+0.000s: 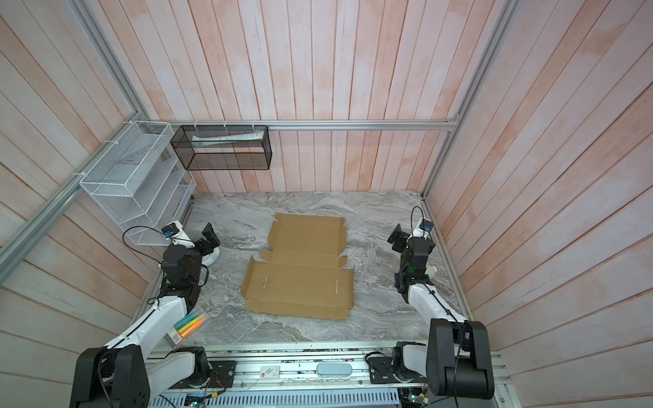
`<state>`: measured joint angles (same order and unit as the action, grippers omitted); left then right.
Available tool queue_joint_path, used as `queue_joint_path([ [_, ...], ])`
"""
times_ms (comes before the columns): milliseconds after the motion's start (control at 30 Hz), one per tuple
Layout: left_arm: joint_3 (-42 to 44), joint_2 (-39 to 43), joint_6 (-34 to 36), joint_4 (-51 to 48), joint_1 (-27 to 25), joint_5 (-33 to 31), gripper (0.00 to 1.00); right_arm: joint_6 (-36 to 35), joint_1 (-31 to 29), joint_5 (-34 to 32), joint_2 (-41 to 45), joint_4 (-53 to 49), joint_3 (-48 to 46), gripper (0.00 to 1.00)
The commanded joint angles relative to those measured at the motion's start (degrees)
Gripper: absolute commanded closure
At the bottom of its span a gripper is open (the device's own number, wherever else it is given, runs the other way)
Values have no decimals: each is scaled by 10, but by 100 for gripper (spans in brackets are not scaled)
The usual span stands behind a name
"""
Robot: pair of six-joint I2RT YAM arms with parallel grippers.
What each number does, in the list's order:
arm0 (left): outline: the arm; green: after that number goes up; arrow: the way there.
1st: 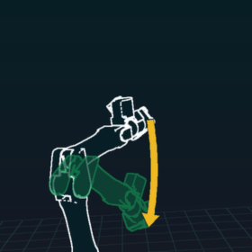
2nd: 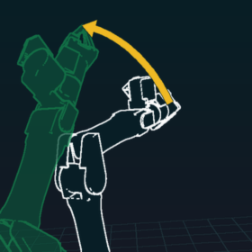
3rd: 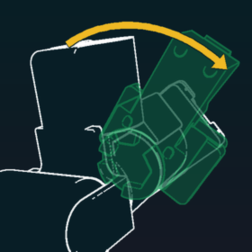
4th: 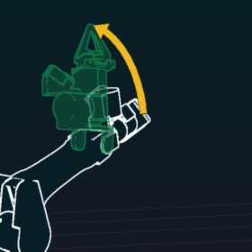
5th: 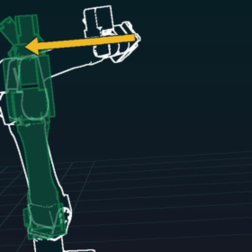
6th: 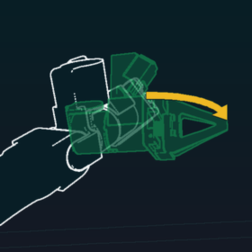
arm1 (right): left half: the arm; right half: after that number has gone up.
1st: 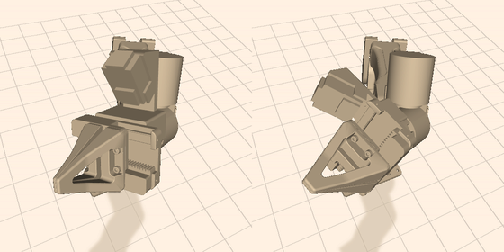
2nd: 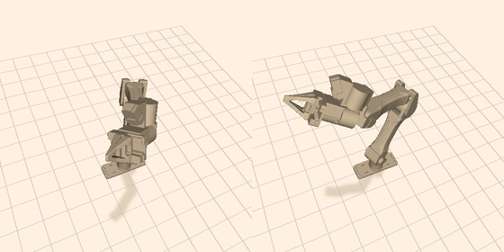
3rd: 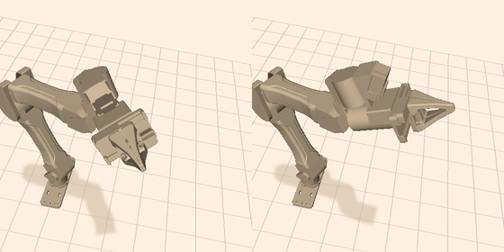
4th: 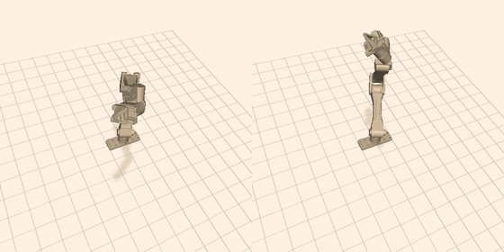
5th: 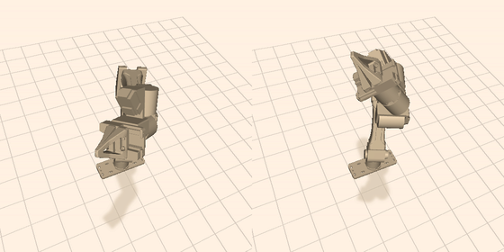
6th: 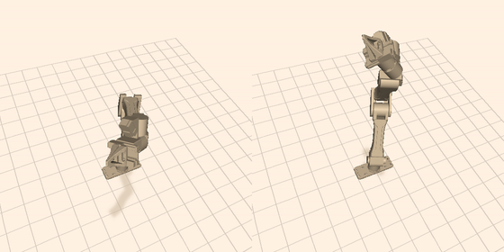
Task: Fold the paper box
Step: 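Lower both grippers onto the flat brown cardboard blank's near edges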
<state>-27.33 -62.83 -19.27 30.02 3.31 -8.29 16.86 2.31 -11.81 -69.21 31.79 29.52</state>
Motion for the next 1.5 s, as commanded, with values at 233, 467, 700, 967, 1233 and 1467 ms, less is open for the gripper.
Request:
queue_joint_path([
  [233, -74, 20, -66, -233, -67, 101, 0, 71, -45, 88, 103, -316, 64, 2],
  [467, -169, -15, -60, -355, -120, 137, 0, 90, -182, 40, 129, -422, 107, 2],
  [700, -215, -58, -46, -384, -173, 145, 0, 127, -295, 39, 104, -433, 119, 34],
  [967, -297, -181, -34, -390, -248, 144, 14, 174, -407, 40, 49, -440, 133, 77],
  [1233, -399, -333, -20, -420, -303, 128, 44, 228, -508, 70, -37, -419, 124, 93],
  [1467, -439, -442, -35, -418, -305, 113, 72, 265, -580, 101, -132, -416, 145, 100],
])
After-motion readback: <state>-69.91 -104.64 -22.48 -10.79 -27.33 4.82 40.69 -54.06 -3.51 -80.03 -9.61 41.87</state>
